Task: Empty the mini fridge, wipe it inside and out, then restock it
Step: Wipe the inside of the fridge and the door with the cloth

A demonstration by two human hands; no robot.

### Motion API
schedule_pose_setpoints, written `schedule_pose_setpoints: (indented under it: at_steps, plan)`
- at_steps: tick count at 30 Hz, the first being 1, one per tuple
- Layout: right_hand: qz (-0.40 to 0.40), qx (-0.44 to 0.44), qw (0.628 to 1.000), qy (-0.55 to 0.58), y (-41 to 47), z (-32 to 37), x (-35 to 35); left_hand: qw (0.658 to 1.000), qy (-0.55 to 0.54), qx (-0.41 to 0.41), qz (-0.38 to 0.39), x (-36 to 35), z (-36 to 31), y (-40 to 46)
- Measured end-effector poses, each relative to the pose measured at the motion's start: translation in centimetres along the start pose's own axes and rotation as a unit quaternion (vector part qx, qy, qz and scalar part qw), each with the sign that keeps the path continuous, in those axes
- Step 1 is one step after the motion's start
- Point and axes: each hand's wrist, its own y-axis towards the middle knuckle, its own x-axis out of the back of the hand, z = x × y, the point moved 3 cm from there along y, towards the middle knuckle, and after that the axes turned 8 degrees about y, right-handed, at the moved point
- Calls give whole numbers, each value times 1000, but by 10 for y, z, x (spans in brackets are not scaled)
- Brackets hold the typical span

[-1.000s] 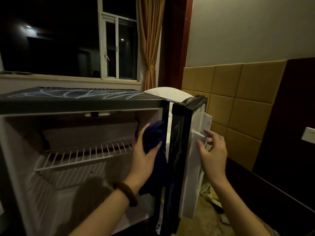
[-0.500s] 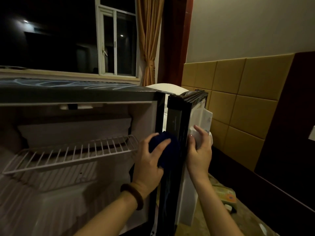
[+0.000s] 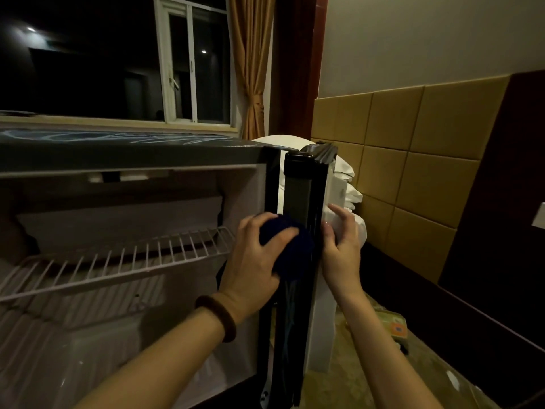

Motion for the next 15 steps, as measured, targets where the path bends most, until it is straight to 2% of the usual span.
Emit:
schedule_pose_setpoints:
  at_steps: [5, 7, 9, 13, 15]
  plan:
    - [27, -6, 999, 26, 6, -5, 1, 998, 17, 26, -62, 19, -6, 54]
    - [34, -10, 999, 37, 8, -5, -1, 997, 32, 32, -60, 15, -6, 53]
    - [37, -19, 998, 56, 9, -6, -2, 998, 46, 20, -30, 6, -3, 31]
    - [44, -29, 996, 70, 11, -6, -4, 994, 74, -64, 56, -8, 5, -25]
    - [41, -27, 996, 80, 11, -4, -2, 990, 75, -91, 76, -6, 7, -33]
